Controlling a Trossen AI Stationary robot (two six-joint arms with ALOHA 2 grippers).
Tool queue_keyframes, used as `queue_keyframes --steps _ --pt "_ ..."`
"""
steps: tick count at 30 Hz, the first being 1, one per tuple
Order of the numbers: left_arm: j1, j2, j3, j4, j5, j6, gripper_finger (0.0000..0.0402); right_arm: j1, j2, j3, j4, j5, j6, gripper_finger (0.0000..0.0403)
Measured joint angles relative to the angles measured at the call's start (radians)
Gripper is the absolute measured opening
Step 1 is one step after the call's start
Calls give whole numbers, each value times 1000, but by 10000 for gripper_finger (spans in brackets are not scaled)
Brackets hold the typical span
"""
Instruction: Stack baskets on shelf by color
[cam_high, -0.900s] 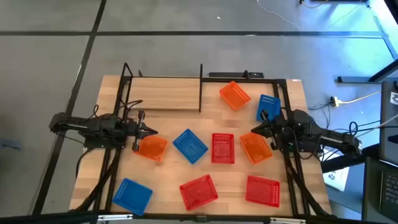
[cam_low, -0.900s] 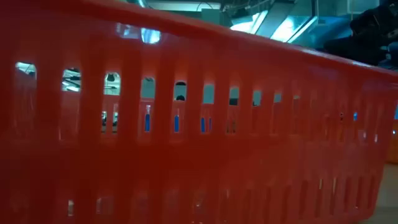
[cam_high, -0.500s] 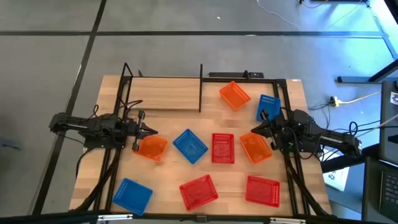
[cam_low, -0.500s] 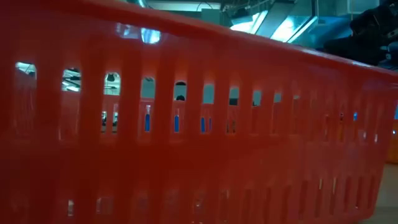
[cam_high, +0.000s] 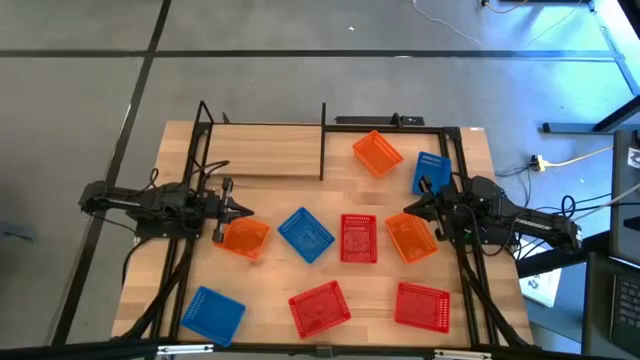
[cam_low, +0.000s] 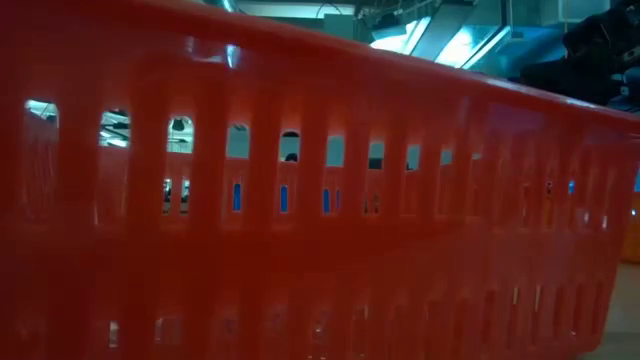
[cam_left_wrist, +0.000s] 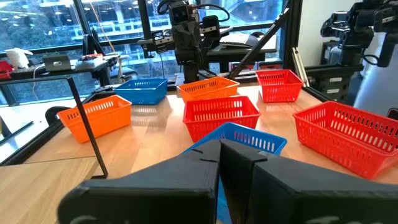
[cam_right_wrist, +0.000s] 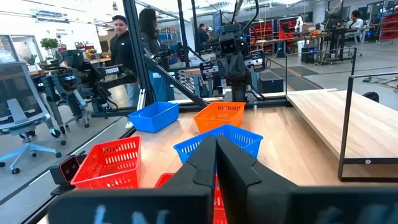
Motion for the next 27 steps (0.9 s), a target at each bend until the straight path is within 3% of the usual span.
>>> queue_keyframes --steps 17,23,27 --pt "0 0 0 0 0 0 0 0 0 0 15 17 1 13" --pt "0 0 0 0 0 0 0 0 0 1 92 17 79 12" --pt "0 0 0 0 0 0 0 0 1 61 75 17 79 3"
